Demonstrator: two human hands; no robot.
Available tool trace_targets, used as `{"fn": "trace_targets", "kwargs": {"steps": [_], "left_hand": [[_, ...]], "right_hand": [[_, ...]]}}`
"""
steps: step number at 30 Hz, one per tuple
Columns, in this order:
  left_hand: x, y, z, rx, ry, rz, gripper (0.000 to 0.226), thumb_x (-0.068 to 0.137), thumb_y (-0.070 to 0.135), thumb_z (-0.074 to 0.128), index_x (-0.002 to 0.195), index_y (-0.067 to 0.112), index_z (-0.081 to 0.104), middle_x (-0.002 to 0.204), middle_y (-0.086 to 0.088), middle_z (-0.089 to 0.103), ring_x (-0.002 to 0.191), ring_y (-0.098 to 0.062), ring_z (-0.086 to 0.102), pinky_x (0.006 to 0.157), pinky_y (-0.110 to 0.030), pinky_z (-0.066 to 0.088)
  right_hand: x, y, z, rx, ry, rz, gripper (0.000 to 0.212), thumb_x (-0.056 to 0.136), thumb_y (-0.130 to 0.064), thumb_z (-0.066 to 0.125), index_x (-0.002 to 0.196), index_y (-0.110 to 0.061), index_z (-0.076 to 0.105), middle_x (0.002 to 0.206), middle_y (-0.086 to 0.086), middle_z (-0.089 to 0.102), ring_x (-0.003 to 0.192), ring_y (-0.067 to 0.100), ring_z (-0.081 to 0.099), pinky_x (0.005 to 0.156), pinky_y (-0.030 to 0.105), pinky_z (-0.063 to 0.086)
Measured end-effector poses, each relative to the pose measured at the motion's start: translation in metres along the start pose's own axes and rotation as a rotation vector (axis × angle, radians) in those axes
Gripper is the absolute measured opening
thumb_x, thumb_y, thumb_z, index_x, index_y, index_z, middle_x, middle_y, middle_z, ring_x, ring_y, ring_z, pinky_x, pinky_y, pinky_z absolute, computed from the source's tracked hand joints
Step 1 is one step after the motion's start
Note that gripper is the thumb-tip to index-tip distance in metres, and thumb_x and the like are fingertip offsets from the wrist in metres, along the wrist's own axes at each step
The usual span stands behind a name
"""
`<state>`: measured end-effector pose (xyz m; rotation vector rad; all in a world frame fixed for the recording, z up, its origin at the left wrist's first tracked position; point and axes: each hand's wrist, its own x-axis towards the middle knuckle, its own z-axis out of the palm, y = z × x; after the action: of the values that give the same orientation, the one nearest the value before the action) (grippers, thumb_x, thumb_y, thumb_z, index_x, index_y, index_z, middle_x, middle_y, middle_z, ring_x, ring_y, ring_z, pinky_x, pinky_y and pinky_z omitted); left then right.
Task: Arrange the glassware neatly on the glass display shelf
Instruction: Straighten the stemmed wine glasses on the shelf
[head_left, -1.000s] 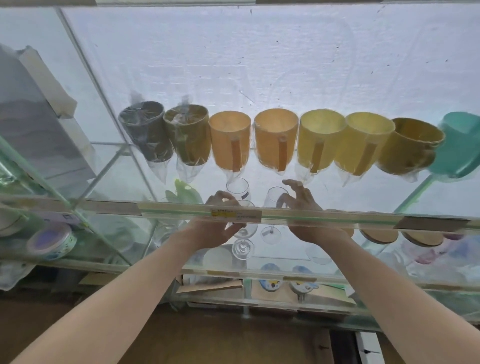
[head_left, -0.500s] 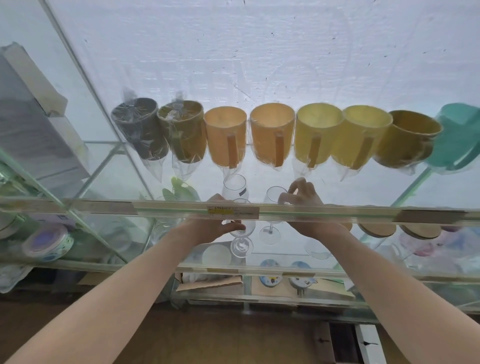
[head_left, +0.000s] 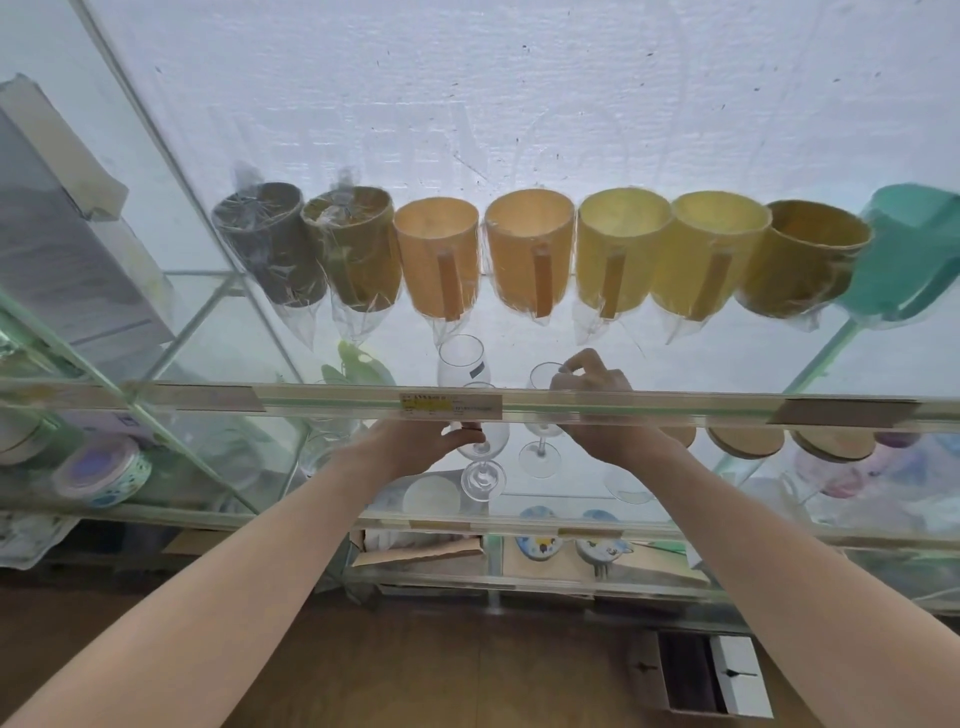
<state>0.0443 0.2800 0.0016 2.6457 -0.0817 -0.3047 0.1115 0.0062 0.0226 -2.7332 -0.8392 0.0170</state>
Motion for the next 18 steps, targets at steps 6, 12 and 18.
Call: {"fn": "trace_targets", "kwargs": {"steps": [6, 12, 18], "left_hand": [[0.001, 0.018, 0.005, 0.02, 0.017, -0.006, 0.039, 0.092, 0.072, 0.047, 0.107, 0.04, 0.064, 0.113, 0.013, 0.068, 0.106, -0.014, 0.065, 0.091, -0.031, 0.05], [0.003, 0.035, 0.009, 0.04, 0.074, 0.01, 0.041, 0.096, 0.066, 0.049, 0.117, 0.034, 0.064, 0.111, 0.012, 0.067, 0.104, -0.015, 0.062, 0.089, -0.03, 0.043], [0.005, 0.048, 0.008, 0.003, 0.088, 0.011, 0.04, 0.097, 0.061, 0.054, 0.12, 0.03, 0.064, 0.111, 0.009, 0.063, 0.104, -0.018, 0.059, 0.095, -0.032, 0.044]], "right_hand": [[-0.016, 0.005, -0.008, -0.019, 0.051, 0.1, 0.032, 0.091, -0.061, 0.061, 0.09, -0.029, 0.065, 0.112, -0.002, 0.048, 0.09, 0.022, 0.04, 0.083, 0.032, 0.03], [-0.035, 0.008, -0.015, 0.083, 0.103, 0.151, 0.039, 0.085, -0.06, 0.073, 0.087, -0.022, 0.062, 0.112, -0.004, 0.051, 0.105, 0.027, 0.046, 0.079, 0.033, 0.034], [-0.044, 0.014, -0.015, 0.053, 0.107, 0.143, 0.042, 0.085, -0.058, 0.074, 0.086, -0.018, 0.063, 0.112, -0.002, 0.052, 0.103, 0.03, 0.05, 0.076, 0.033, 0.034]]}}
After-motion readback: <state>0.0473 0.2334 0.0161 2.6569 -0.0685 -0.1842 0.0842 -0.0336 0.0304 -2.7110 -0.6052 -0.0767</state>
